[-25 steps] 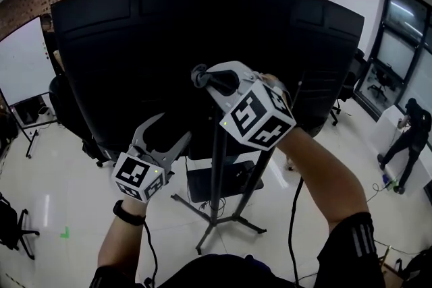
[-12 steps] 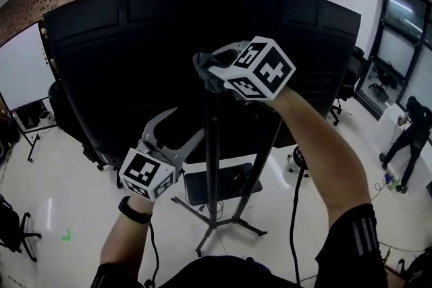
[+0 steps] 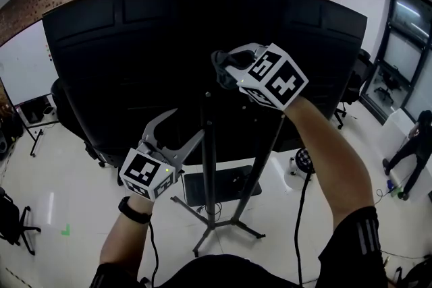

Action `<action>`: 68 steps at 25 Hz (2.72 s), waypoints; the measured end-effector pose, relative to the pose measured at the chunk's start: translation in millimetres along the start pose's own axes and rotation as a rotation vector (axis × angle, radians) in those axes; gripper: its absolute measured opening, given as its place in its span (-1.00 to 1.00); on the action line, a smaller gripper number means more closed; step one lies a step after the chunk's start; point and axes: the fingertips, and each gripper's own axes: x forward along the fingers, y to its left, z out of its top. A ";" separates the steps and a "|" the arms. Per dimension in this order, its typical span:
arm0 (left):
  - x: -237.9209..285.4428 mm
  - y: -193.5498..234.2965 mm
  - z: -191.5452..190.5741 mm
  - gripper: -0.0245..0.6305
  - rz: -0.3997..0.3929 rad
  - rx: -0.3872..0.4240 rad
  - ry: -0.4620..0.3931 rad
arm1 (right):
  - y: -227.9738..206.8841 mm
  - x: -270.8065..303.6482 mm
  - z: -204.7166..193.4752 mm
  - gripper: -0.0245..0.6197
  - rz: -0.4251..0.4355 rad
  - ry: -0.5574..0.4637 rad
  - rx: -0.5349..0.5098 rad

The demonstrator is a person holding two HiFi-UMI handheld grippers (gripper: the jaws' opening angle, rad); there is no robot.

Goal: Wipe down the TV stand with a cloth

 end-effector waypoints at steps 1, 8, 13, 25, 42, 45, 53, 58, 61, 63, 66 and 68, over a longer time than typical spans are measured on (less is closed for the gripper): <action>0.3 0.5 -1.4 -0.03 0.005 0.000 0.004 | -1.1 -5.4 1.5 -0.86 -0.031 -0.026 -0.018; -2.4 3.5 -8.5 -0.03 0.032 0.003 0.027 | 18.8 -28.8 19.1 -0.86 -0.154 -0.222 -0.220; -4.0 -4.6 -13.2 -0.03 0.019 0.006 0.044 | 40.1 -17.0 13.1 -0.86 -0.163 -0.289 -0.227; -10.3 -13.5 -36.7 -0.02 -0.026 -0.023 0.087 | 85.9 -12.8 -25.2 -0.86 -0.136 -0.282 -0.188; -16.6 -39.3 -85.8 0.00 0.130 -0.070 0.178 | 161.0 7.7 -70.0 -0.86 -0.062 -0.310 -0.424; -24.0 -43.9 -96.0 0.01 0.159 -0.083 0.203 | 166.9 8.5 -72.2 -0.86 -0.035 -0.324 -0.410; -38.9 -56.3 -125.1 0.03 0.176 -0.116 0.229 | 205.3 29.2 -100.5 -0.86 0.026 -0.286 -0.482; -48.6 -58.8 -150.1 0.04 0.143 -0.173 0.258 | 231.7 41.5 -117.6 -0.86 0.053 -0.242 -0.527; -52.0 -54.9 -165.1 0.04 0.115 -0.186 0.266 | 241.9 49.1 -127.3 -0.86 0.055 -0.224 -0.526; -54.0 -53.7 -176.4 0.05 0.096 -0.182 0.267 | 250.8 53.1 -137.1 -0.86 0.063 -0.200 -0.538; -56.4 -56.5 -195.2 0.05 0.057 -0.200 0.280 | 267.1 59.5 -153.8 -0.86 0.085 -0.163 -0.536; -57.5 -60.7 -207.8 0.06 0.025 -0.227 0.292 | 278.7 65.3 -165.7 -0.86 0.097 -0.142 -0.523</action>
